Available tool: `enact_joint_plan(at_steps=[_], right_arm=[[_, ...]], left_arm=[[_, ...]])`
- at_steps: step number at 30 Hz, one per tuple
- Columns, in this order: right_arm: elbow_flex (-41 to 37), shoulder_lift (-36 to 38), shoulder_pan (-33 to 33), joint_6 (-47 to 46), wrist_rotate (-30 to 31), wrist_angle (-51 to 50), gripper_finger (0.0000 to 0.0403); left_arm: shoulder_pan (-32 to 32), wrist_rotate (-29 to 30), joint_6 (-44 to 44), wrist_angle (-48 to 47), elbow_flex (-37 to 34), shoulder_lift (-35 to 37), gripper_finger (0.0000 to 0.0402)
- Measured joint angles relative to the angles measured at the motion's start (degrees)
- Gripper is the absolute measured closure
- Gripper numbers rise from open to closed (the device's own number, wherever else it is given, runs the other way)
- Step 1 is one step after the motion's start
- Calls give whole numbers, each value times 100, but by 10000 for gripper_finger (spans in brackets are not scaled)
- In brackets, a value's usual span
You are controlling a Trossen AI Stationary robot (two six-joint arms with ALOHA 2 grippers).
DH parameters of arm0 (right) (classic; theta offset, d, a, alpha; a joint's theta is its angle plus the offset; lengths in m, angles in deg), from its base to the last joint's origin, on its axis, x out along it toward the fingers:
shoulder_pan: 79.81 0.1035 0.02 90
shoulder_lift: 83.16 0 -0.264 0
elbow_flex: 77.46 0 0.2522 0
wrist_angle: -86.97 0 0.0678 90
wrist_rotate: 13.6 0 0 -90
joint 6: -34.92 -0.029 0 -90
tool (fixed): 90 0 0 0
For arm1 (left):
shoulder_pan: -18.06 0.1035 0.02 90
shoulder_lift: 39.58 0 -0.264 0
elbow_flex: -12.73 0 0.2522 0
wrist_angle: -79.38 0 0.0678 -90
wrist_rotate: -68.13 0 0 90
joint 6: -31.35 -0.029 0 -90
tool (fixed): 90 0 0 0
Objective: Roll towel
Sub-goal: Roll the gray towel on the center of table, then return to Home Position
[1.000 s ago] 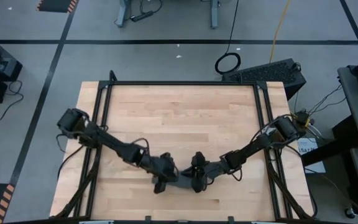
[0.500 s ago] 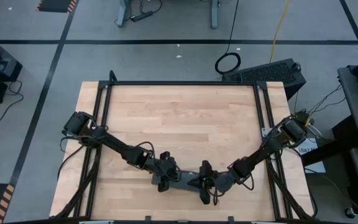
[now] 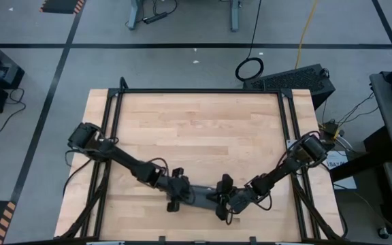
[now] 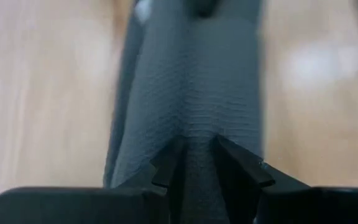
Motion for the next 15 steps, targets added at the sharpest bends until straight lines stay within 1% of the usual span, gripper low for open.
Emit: enact_joint_plan(at_steps=[4, 6, 7, 10, 12, 15], right_arm=[[4, 40, 27, -71, -107, 7, 403], [-2, 179, 40, -8, -206, 84, 403], [-9, 293, 50, 52, -227, 111, 403], [-4, 757, 48, 284, -396, 194, 403], [-4, 1100, 21, 543, -481, 7, 403], [-4, 1653, -192, 943, -498, -246, 403]], left_arm=[[48, -25, -2, 66, -120, -80, 307], [89, -131, -28, -220, -153, 148, 307], [126, -207, -42, -410, -164, 328, 307], [200, -318, -88, -572, -168, 1041, 307], [225, -325, -202, -638, -157, 1601, 307], [309, -342, -513, -795, -157, 2409, 307]])
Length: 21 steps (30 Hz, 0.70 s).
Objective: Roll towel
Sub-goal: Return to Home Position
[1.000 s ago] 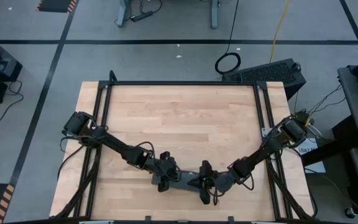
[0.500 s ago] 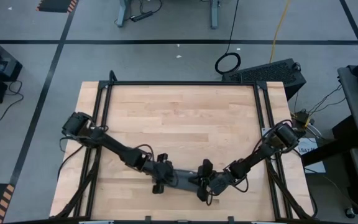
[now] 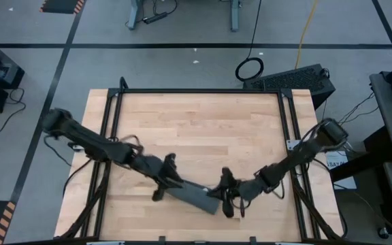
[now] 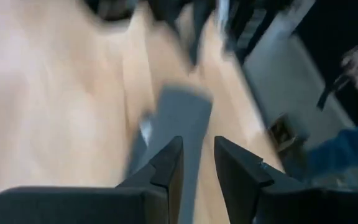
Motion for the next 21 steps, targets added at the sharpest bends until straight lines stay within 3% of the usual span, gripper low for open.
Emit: enact_joint_plan(at_steps=[5, 8, 11, 14, 18, 21], right_arm=[[2, 819, -569, 579, 16, -830, 403], [0, 1204, -934, 991, -113, -1097, 403], [-172, 1495, -1121, 1553, -424, -1167, 403], [-626, 1752, -1163, 1926, -627, -875, 403], [-1527, 2028, -1166, 1881, -763, 92, 403], [-2145, 2174, -1166, 1790, -772, 840, 403]], left_arm=[[114, 227, -1750, -512, 11, 1078, 307], [199, 825, -1377, -1006, -24, 1480, 307], [386, 754, -1180, -1201, -404, 1903, 313], [560, 347, -907, -281, -1126, 2438, 340], [735, 271, -843, 883, -2118, 2888, 390], [908, 255, -742, 1150, -2578, 3044, 393]])
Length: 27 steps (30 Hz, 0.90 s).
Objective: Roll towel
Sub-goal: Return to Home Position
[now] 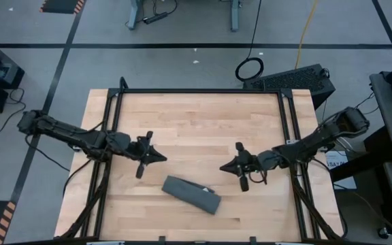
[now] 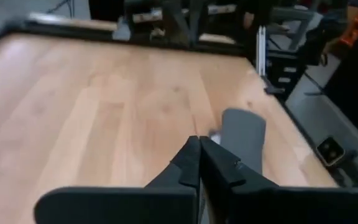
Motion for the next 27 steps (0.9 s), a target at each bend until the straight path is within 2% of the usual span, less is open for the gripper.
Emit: enact_joint_plan(at_steps=[4, 9, 13, 18, 23, 27], right_arm=[[-749, 66, -60, 9, 130, 614, 403], [-1440, 69, -211, 38, 612, 1265, 403], [-1755, 69, -283, 222, 828, 1537, 403], [-1906, 68, -400, 386, 796, 1826, 403], [-2087, 68, -411, 596, 775, 1953, 403], [-2415, 63, -392, 559, 774, 2542, 403]], left_arm=[[109, -160, 21, 133, -462, 7, 394], [248, -175, -427, 1039, -1099, 14, 398], [478, -185, -544, 1984, -1755, 15, 398], [566, -219, -404, 2975, -2341, 19, 399], [563, -217, -442, 3007, -2444, 17, 399], [559, -189, -708, 2932, -2504, 16, 399]])
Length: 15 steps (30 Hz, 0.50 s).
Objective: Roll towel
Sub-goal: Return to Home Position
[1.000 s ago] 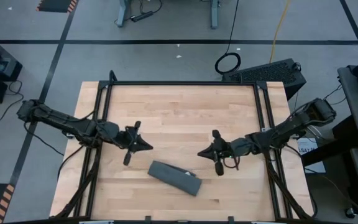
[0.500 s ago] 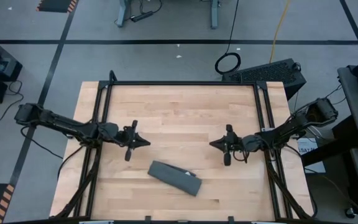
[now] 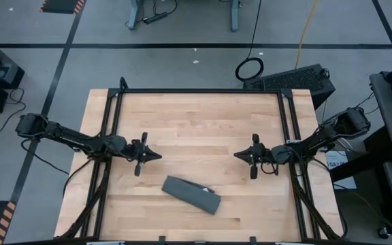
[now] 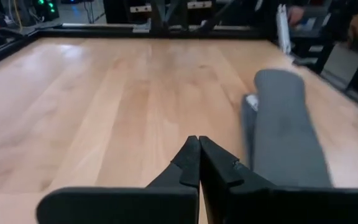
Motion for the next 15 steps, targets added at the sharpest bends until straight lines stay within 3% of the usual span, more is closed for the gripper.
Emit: enact_joint_plan(at_steps=[8, 15], right_arm=[[11, 236, 62, 182, -153, -52, 403], [18, 997, 58, 87, -117, -963, 403]], left_arm=[[0, 15, -440, -98, -2, 218, 400], [2, -270, -598, -524, -3, 1139, 400]])
